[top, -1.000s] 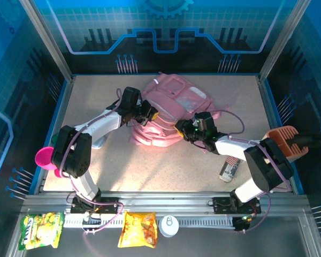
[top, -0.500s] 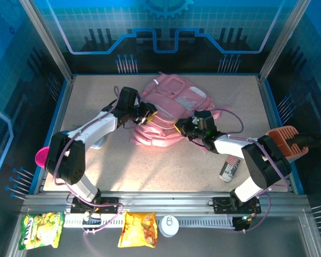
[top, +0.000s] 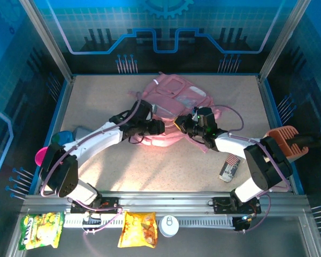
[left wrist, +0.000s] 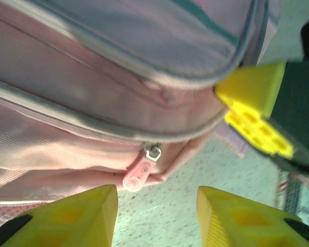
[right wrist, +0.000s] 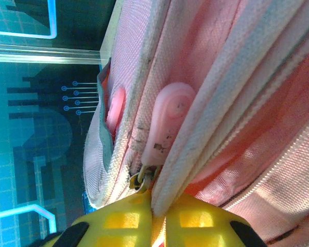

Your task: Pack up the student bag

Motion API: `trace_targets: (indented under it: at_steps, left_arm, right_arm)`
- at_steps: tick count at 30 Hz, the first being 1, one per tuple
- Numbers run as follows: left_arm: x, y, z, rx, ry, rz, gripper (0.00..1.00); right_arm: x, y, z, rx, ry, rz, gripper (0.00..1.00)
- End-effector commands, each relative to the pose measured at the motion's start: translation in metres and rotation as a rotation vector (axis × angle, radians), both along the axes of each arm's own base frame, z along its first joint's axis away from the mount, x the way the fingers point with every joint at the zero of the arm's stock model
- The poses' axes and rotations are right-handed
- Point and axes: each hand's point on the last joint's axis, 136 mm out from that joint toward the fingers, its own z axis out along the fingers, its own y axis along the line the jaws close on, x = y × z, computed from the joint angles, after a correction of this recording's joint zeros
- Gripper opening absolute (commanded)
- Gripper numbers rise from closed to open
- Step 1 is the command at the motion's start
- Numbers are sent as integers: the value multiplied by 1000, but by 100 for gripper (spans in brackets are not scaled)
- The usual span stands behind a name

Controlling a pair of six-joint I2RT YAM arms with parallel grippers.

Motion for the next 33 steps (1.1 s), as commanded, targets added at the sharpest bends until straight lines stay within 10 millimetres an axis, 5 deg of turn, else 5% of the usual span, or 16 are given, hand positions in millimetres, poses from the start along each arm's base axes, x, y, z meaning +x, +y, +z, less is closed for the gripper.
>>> trace_targets:
  at_steps: [1, 8, 21, 29, 33]
  left_arm:
    - [2, 0, -6, 194, -78, -91, 42]
    - [6, -14, -19, 328, -97, -149, 35]
    - [19, -2, -33, 439, -87, -88, 28]
    - [15, -16, -46, 406, -46, -152, 32]
    - [21, -8, -45, 449, -62, -115, 25]
  right_arm:
    - [13, 0, 39, 31, -119, 6, 12]
    - [12, 0, 39, 31, -115, 7, 12]
    - [12, -2, 37, 31, -109, 5, 12]
    - [12, -3, 36, 31, -107, 5, 12]
    - [11, -3, 37, 29, -109, 4, 12]
